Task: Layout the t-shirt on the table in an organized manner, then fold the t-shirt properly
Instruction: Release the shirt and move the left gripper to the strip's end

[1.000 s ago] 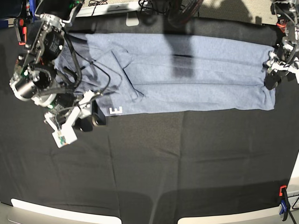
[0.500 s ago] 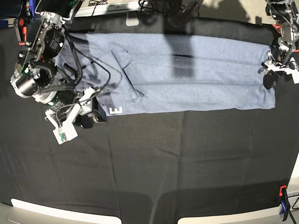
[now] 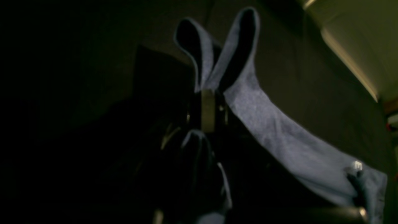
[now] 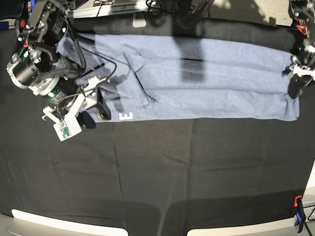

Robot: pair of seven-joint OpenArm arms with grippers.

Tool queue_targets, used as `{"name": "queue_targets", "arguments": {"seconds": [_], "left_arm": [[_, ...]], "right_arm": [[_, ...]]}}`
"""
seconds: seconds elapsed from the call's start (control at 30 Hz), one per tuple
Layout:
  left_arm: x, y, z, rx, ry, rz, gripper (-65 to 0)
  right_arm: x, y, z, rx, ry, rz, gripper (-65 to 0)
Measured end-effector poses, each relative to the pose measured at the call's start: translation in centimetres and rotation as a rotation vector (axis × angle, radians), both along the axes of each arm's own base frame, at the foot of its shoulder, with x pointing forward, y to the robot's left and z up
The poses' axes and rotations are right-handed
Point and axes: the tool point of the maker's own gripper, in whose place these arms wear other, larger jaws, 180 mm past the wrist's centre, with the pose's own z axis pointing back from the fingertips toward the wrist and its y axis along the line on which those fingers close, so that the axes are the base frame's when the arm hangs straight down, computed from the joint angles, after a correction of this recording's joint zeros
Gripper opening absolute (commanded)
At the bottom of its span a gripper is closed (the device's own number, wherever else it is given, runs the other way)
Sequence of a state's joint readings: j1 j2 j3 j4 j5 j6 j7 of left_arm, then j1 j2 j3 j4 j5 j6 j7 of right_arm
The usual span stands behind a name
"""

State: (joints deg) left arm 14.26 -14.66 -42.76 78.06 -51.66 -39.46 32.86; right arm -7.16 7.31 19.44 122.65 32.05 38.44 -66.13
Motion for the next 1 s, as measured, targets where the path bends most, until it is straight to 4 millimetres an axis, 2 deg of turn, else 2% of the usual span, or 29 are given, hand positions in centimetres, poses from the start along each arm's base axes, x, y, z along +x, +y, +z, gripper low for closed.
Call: {"name": "queue_targets", "arguments": {"seconds": [0.07,0.23,0.33,0.47,0.63,0.83,1.0], "left_arm": [[-0.7,-1.2,0.6,-0.036,-0.013,-0.011,-65.0],[-2.5,-5.8,2.1,-0.126,-0.042,-0.064,-65.0],[-2.7,-8.7,3.2,-0.166,-0.066,-0.127,-65.0],[-2.2,-14.0,4.7,-0.200,-0.094,-0.278,-65.0],[-2.7,-20.6,4.6,-0.264,-0.076,-0.439,-65.0],[-1.8,-26.5,5.2,-0.284,-0.133,-0.484,-65.0],[0.4,-30.5,5.7,-0.259,-0.121,-0.519,-65.0]], "right_arm": [[0.1,-0.6,0.1,-0.003,-0.002,-0.018,-39.6],[0.1,-2.3,0.3,-0.010,-0.009,-0.073,-39.6],[-0.1,-3.7,0.2,-0.015,-0.005,-0.117,-39.6],[-1.4,-6.4,-0.5,-0.029,0.021,-0.203,-39.6],[-3.8,-9.4,-1.9,-0.059,0.082,-0.288,-39.6],[-5.0,-11.0,-2.2,-0.107,0.109,-0.300,-39.6],[-5.0,-11.1,-2.0,-0.110,0.105,-0.295,-39.6]]}}
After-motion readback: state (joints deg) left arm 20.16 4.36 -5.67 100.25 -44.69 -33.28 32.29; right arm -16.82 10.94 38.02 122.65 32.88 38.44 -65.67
